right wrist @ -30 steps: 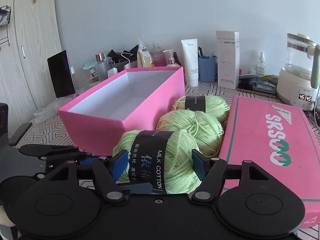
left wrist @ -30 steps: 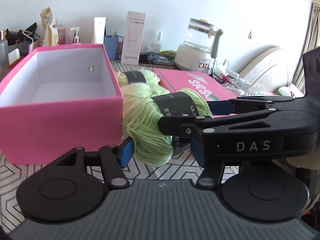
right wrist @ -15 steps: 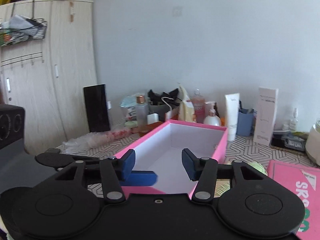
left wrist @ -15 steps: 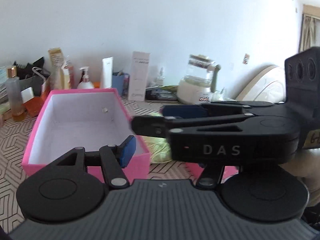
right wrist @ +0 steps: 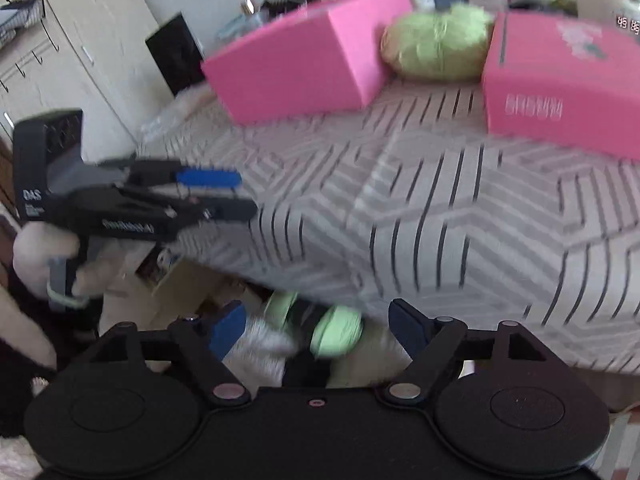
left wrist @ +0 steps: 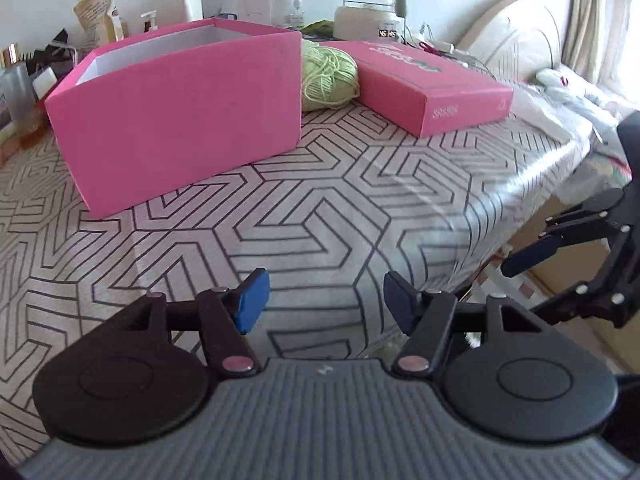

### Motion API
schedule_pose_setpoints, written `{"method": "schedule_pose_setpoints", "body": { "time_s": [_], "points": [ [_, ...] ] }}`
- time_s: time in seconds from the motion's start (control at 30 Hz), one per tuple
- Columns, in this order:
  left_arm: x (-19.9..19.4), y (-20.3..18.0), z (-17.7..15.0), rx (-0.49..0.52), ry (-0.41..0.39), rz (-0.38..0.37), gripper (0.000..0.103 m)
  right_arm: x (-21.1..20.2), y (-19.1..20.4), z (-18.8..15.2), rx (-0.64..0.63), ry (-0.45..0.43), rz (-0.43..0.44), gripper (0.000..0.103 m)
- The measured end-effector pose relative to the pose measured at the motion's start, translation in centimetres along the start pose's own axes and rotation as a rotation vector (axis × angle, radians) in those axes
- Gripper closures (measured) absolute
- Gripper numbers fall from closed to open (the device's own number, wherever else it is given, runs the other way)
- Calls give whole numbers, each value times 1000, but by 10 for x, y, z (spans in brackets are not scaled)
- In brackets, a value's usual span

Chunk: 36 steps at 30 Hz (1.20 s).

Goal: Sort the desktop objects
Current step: 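Lower the right tool under the table edge toward the fallen yarn ball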

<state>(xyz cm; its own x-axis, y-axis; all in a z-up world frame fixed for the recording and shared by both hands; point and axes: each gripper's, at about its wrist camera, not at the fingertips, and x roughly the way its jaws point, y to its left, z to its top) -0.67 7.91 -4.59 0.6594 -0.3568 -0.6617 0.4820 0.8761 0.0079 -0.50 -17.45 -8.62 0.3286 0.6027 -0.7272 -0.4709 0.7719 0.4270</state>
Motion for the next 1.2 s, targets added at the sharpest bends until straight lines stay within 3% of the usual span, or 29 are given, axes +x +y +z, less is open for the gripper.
{"method": "schedule_pose_setpoints", "body": {
  "time_s": [0.07,0.17,0.27,0.43,0.57,0.73,0.83,0.9,1.03,1.13,1.2],
  "points": [
    [-5,-11,-11,83,5,56,36,34,-9,-8,36,52,42,20],
    [-11,-22,-28,152,31,82,30,81,-18,-15,11,70,22,20],
    [-6,-14,-50,117,110,67,30,109,-18,-12,-56,79,-43,20],
    [26,11,-86,51,162,96,30,136,1,-12,-247,90,-107,20],
    [52,29,-108,10,93,-8,30,163,15,-13,-384,73,-115,27],
    [70,28,-118,40,8,-52,30,189,31,-23,-511,98,-157,37],
    [77,26,-122,65,27,-68,30,193,23,-29,-497,120,-200,36],
    [85,27,-123,60,52,-66,30,190,9,-33,-420,111,-224,29],
    [102,39,-125,0,26,-73,30,181,-24,-36,-181,-18,-52,25],
    [117,49,-128,-49,-3,-173,29,191,-21,-44,-173,-85,-36,22],
    [129,49,-130,-62,22,-155,30,198,-20,-49,-177,-117,-51,22]
  ]
}}
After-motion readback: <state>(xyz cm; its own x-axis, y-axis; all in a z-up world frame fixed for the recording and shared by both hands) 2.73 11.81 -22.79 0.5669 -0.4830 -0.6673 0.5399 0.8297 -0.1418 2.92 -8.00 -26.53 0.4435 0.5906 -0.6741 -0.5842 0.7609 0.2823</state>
